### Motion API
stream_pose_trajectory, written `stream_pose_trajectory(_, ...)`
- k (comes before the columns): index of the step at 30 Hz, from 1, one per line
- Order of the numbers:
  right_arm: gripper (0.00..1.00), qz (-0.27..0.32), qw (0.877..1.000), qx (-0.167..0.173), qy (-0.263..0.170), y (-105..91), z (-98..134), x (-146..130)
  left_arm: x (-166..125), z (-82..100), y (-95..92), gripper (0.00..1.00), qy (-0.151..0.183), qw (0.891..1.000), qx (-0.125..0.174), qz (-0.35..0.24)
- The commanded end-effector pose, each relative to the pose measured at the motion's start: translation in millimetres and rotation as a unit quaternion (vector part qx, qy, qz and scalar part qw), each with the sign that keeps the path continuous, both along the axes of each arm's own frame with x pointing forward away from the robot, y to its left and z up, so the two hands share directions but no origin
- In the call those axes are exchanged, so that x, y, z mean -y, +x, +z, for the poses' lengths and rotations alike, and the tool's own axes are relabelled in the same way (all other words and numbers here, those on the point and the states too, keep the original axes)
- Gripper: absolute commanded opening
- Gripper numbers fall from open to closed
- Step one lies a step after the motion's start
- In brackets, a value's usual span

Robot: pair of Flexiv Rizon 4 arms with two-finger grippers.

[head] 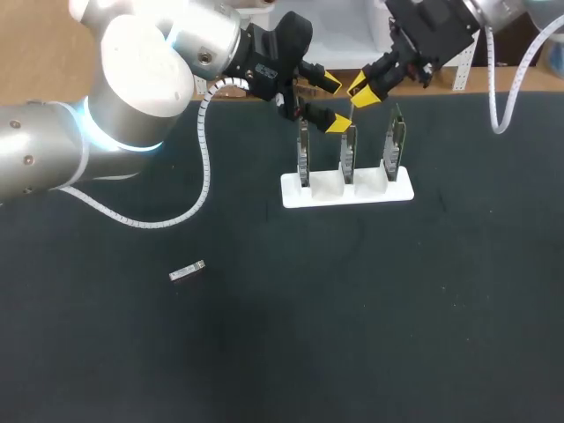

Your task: Pick up the optical module with the left hand, and insert it into the network port with the right hand.

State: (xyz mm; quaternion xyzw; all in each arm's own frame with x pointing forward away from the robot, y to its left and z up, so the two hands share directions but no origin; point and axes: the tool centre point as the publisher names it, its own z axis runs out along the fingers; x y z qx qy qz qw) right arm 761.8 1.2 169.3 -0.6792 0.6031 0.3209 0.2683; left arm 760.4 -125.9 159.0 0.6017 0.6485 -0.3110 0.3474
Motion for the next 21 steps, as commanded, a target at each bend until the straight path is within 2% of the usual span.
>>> stream_pose_trajectory(1, 0.00, -0.001, 1.000, 0.001, -0.002, -2.1, -1.3, -0.2, 0.9, 0.8, 1.6, 1.00, 0.003, 1.000, -0.001, -0.001)
stream_pose_trajectory(21, 0.00, -0.006, 1.000, -0.001, -0.004, -0.7, -4.7, -2.8, 0.9, 0.8, 1.6, 1.00, 0.003, 1.000, -0.001, -0.001)
